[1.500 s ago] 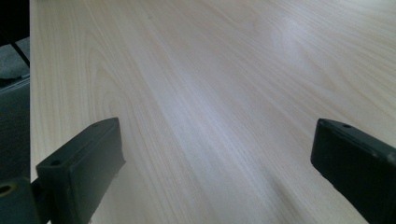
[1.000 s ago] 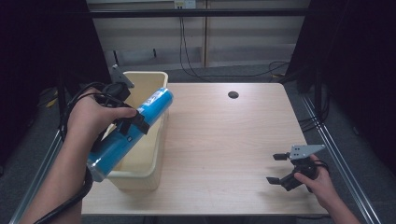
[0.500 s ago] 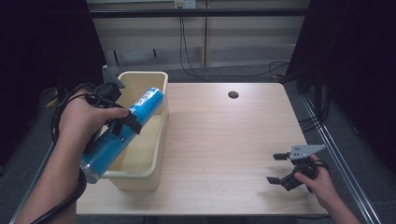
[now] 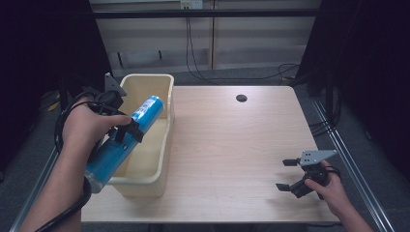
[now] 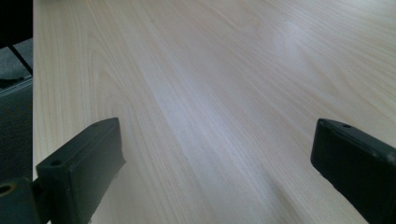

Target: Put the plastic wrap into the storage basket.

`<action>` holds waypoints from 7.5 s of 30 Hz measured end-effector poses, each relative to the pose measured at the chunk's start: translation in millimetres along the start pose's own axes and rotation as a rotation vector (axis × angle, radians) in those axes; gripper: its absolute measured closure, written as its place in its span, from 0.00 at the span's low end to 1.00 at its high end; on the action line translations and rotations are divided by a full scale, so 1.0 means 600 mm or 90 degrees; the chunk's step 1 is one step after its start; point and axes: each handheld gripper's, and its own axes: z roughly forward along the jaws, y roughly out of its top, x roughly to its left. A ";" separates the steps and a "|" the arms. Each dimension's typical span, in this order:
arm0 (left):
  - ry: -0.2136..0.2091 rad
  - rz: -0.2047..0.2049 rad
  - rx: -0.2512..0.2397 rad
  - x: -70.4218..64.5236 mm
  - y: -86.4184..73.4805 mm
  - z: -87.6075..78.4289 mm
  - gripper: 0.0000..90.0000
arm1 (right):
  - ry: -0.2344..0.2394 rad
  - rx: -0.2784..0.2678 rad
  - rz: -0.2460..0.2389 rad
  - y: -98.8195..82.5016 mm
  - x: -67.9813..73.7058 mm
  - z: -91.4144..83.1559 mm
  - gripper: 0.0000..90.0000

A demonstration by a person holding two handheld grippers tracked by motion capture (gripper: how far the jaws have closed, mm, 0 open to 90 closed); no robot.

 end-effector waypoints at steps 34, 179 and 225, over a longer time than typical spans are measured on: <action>0.040 -0.090 0.042 0.009 0.015 0.083 0.36 | 0.004 -0.003 -0.001 0.000 0.000 -0.001 0.03; -0.170 0.090 -0.125 -0.191 0.076 0.186 0.06 | -0.016 0.013 -0.016 -0.005 0.003 -0.005 0.03; -0.215 0.182 -0.108 -0.210 0.022 0.321 0.06 | -0.027 0.024 -0.014 -0.012 -0.002 -0.003 0.03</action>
